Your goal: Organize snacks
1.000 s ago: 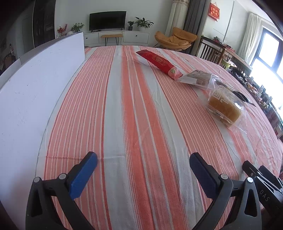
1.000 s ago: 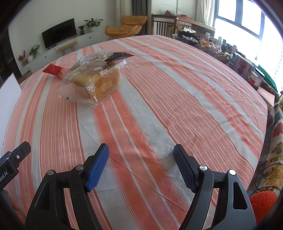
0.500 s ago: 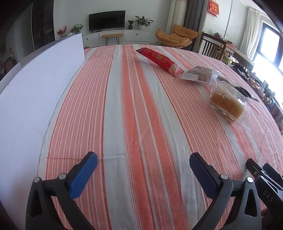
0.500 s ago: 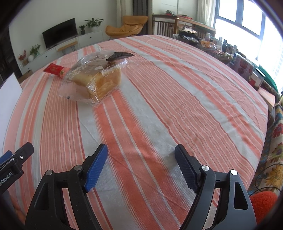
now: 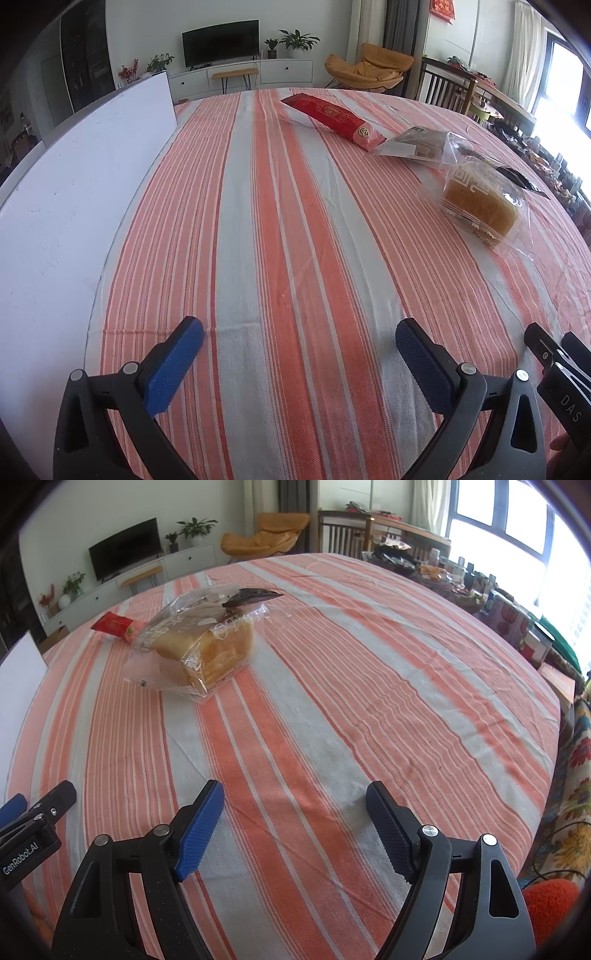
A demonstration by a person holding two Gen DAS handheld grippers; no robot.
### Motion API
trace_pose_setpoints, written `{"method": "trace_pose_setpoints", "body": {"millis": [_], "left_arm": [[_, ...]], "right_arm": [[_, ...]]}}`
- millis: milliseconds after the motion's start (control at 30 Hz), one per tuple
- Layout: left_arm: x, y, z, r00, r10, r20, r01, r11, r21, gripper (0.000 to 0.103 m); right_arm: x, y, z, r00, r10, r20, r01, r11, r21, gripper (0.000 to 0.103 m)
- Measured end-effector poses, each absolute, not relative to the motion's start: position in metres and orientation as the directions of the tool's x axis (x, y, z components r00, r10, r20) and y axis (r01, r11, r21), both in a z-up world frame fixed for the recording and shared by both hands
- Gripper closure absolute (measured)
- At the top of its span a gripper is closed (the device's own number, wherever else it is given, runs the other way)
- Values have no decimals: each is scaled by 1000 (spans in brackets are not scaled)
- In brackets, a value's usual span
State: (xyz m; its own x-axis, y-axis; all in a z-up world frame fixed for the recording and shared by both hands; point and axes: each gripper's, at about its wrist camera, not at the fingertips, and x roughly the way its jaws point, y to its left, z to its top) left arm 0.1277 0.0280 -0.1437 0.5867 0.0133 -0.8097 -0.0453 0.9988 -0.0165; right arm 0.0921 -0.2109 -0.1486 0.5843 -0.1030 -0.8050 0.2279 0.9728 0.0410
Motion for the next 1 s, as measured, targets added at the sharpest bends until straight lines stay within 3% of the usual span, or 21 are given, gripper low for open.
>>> {"method": "trace_pose_setpoints", "body": {"millis": [1000], "left_arm": [[129, 28, -145, 582, 25, -813, -43, 999, 0, 0]], "right_arm": [[93, -211, -149, 585, -102, -804, 227, 973, 42, 19]]}}
